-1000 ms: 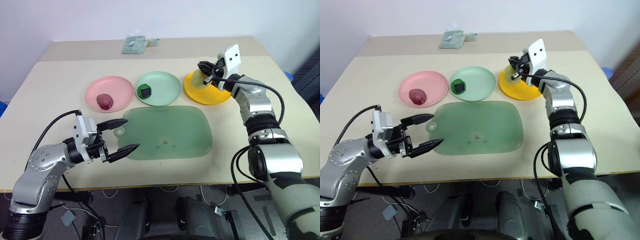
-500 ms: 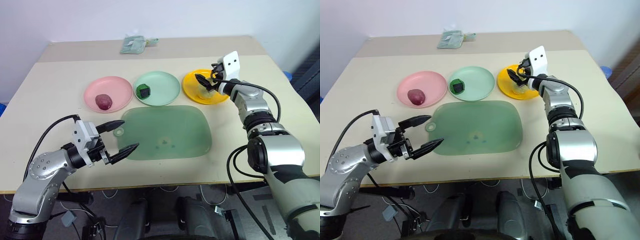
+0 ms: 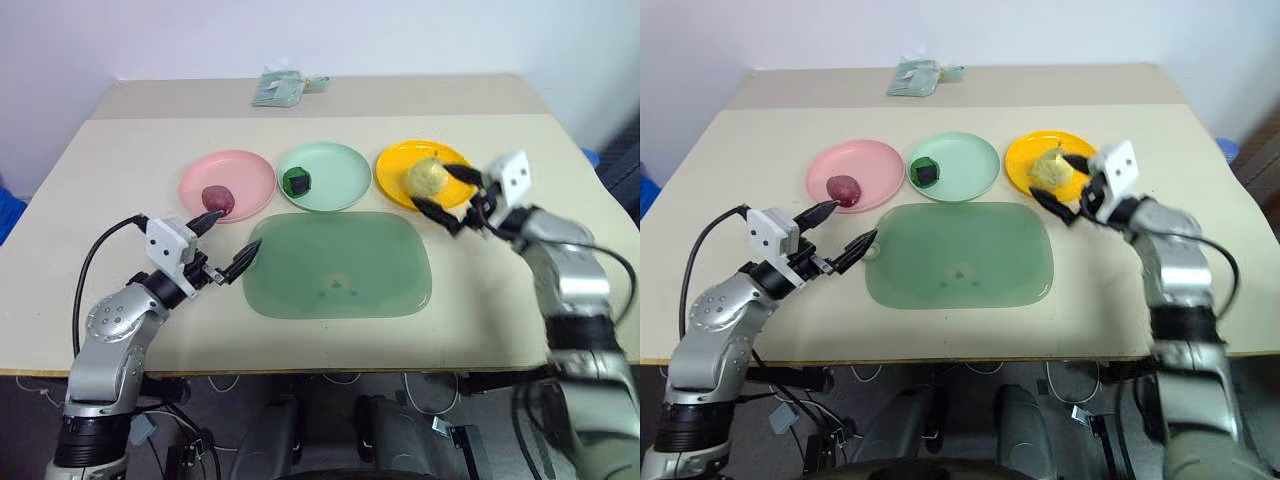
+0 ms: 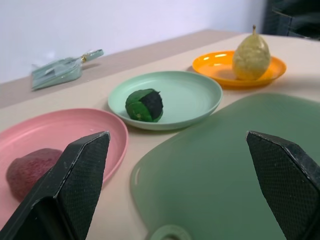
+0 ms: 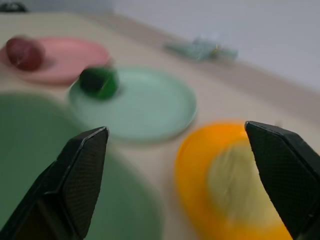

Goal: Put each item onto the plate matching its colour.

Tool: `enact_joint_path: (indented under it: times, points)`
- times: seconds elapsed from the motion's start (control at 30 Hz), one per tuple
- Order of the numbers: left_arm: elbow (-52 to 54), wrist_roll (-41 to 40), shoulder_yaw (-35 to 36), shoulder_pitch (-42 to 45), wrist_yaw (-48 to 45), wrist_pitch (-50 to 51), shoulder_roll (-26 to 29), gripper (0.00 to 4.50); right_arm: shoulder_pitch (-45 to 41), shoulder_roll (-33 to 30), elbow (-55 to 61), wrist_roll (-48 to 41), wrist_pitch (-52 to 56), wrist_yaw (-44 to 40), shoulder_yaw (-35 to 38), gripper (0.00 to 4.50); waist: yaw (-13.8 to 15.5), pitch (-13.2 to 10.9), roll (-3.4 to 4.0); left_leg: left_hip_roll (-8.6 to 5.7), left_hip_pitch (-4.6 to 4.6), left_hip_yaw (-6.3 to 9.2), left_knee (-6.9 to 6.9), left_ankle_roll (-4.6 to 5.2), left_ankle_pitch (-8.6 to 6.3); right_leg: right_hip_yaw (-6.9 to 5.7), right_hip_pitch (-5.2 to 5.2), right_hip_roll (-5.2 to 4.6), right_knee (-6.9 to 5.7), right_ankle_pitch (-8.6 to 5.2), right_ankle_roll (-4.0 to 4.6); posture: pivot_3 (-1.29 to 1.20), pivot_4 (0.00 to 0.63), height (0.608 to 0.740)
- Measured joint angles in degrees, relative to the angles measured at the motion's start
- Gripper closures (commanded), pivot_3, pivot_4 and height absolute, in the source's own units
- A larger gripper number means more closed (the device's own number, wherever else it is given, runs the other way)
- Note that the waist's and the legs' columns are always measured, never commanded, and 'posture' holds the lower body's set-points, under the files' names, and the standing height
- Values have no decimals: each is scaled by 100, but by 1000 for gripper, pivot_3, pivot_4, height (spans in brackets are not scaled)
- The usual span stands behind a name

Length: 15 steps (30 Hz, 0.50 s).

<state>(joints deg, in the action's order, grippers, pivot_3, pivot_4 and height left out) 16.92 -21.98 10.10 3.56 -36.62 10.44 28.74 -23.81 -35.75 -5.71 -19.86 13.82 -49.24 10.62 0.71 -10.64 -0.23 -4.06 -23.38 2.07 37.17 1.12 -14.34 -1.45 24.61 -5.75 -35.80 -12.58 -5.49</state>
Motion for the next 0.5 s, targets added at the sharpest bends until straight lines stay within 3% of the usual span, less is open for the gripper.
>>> enact_joint_path:
  times: [0.23,0.5]
  points:
    - [272,-395,355,-411,-81,316,246,0,1722,-325,1876,-645,1181,441,908,40,6,2,1,8,3,-1,9,1,0,2,-9,5,9,-12,18,0,150,740]
    - [330,-658,436,-498,-285,426,355,0,2030,-323,2190,-898,1508,775,1069,40,10,2,0,8,0,-2,10,4,-1,1,-20,7,37,-11,18,0,150,740]
